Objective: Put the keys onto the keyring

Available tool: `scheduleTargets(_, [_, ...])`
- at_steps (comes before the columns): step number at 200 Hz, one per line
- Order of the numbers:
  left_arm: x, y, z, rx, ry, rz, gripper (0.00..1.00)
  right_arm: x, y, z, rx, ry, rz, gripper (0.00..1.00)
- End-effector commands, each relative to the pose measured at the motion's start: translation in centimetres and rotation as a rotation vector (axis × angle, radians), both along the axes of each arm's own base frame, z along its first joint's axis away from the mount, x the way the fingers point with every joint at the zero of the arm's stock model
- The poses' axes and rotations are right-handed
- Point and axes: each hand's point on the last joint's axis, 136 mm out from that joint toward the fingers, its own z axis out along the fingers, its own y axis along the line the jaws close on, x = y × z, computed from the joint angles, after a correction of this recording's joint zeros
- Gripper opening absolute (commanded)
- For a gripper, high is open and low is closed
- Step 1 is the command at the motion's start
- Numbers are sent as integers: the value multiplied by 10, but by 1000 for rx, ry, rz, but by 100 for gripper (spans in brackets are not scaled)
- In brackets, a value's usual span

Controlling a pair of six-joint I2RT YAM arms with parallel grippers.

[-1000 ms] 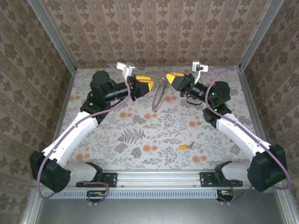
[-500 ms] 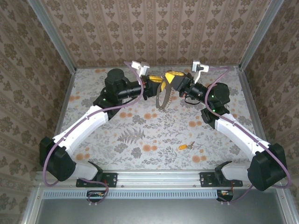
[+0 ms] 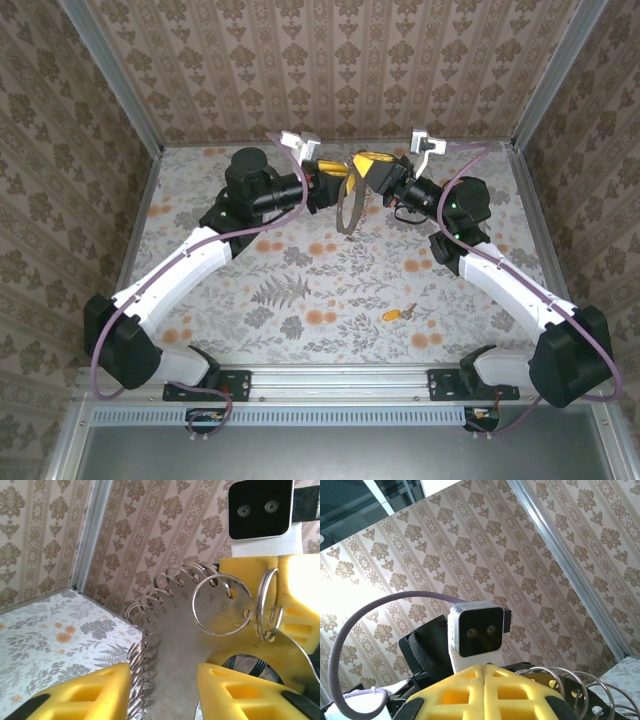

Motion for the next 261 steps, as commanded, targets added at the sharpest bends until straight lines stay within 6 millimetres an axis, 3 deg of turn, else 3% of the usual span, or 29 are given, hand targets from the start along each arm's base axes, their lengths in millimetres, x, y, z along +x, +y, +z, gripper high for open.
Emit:
scheduleTargets(1, [-4, 15, 13, -2, -54, 52, 45, -3, -8, 15, 31, -44, -27, 0])
scheduleTargets(65, [2, 45, 20, -33, -63, 129, 51, -4, -1, 13, 30, -44, 29, 0])
scheduleTargets(120, [-10, 39, 30, -88, -56, 36, 46, -4, 3, 9, 38, -36, 69, 0])
scheduleTargets(169, [-9, 36, 36, -132, -53, 19, 40, -5, 4, 8, 39, -33, 76, 0])
scheduleTargets(261, [-5, 36, 50, -217, -41, -24, 39, -6, 8, 9, 57, -34, 108, 0])
